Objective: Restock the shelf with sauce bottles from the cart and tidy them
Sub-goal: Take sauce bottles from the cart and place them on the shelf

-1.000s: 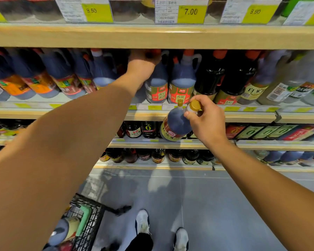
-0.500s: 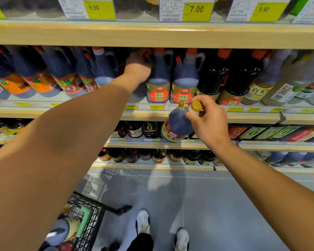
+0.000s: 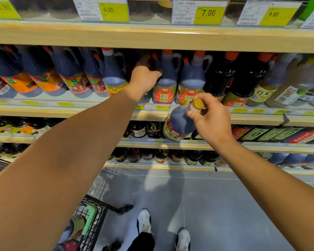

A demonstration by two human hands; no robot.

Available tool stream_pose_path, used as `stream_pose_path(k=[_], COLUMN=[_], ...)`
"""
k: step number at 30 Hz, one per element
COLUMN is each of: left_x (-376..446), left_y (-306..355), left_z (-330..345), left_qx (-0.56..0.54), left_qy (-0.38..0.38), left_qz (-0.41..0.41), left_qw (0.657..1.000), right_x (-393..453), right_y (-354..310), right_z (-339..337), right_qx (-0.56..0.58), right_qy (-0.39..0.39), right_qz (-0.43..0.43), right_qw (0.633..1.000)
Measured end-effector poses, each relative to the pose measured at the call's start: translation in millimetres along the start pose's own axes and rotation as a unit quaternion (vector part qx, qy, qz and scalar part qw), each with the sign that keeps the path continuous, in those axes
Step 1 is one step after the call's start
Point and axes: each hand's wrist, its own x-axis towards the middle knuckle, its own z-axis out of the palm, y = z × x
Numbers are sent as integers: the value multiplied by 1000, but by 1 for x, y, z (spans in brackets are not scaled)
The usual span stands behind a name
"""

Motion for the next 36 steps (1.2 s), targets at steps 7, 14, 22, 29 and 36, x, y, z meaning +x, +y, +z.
stream_pose_path(k=[7,14,22,29,36], left_x=[-80,-117,-118,-114,-104], left_y=[-15,-29,-47,-58,-67], left_z=[-60,-119,-141,-140,-138], left_qx=[35,88,116,121,118], left_qy=[-29,52,64,46,30], left_qz=[-14,2,15,-7,-15], left_qw=[999,995,991,991,992], right_x=[0,13,37,56,70], right_y=[-47,-98,-118,-122,-116], right_z=[-12,9,59,87,107], right_qx=[2,24,-44,-89,-89], right_qy=[19,41,37,44,42], right_qz=[-63,-121,-163,-124,-66], right_qw=[998,991,985,987,993])
